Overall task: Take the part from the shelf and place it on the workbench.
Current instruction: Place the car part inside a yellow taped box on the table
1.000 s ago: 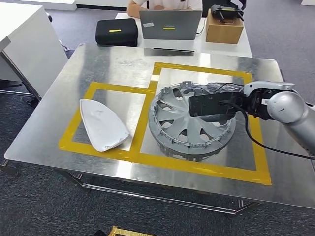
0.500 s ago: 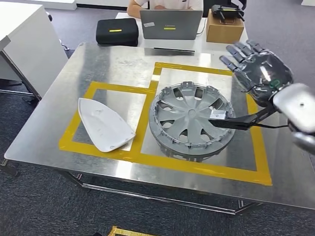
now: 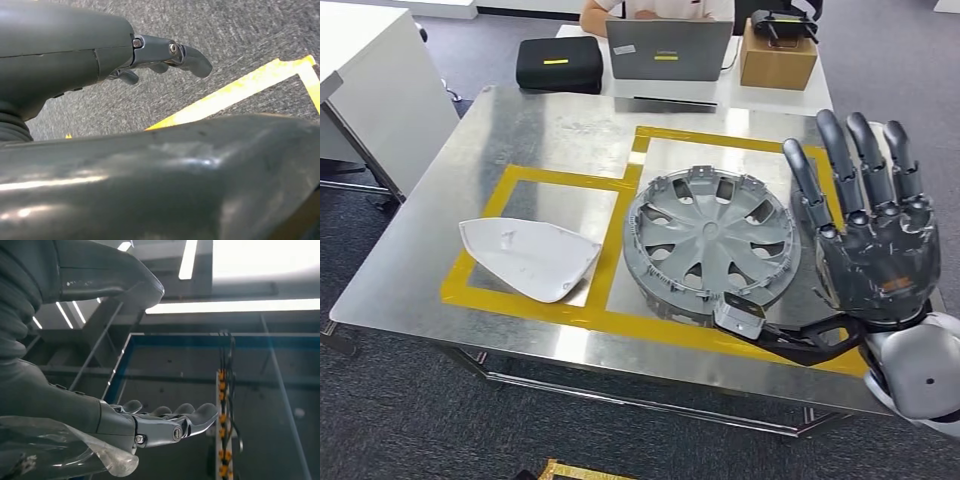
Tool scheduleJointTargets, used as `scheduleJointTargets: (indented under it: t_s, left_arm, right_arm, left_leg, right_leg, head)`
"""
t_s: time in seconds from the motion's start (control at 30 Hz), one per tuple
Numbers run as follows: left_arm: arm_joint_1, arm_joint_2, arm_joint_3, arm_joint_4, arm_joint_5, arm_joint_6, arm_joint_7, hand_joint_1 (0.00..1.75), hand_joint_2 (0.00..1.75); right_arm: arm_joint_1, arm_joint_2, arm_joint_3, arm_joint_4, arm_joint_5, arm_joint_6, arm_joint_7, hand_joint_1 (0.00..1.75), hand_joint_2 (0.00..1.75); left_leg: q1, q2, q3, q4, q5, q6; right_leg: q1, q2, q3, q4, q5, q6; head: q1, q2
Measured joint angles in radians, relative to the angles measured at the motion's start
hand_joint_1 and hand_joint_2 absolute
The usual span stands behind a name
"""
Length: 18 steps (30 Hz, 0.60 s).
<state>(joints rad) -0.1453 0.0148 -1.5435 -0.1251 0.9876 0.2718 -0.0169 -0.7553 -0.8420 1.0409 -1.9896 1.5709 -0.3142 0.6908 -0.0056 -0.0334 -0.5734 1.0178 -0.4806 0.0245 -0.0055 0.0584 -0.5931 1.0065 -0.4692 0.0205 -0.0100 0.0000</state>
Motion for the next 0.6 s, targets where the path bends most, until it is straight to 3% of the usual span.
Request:
scheduleJointTargets:
  t_s: [0.37,0.5,0.6]
  left_arm:
    - [-0.011,0.000,0.000,0.000,-0.019,-0.002,0.010,0.00,0.00]
    - [-0.011,0.000,0.000,0.000,-0.022,-0.002,0.011,0.00,0.00]
    - [-0.011,0.000,0.000,0.000,-0.024,-0.001,0.013,0.00,0.00]
  right_arm:
    - [0.040,-0.023,-0.109,-0.085,0.000,-0.050,-0.074,0.00,1.75]
    - [0.091,-0.023,-0.163,-0.086,0.000,-0.071,-0.119,0.00,1.75]
    - [0.160,-0.018,-0.229,-0.086,0.000,-0.107,-0.197,0.00,1.75]
  left_leg:
    - [0.000,0.000,0.000,0.000,0.000,0.000]
    - [-0.003,-0.001,-0.001,0.003,-0.001,0.002]
    - [-0.005,-0.001,-0.002,0.004,-0.002,0.004]
  right_leg:
    - [0.000,0.000,0.000,0.000,0.000,0.000]
    - [-0.003,-0.001,0.000,-0.001,0.001,0.003]
    - [-0.004,-0.001,0.000,-0.001,0.002,0.005]
  head:
    - [0.000,0.000]
    - [0.000,0.000]
    - [0.000,0.000]
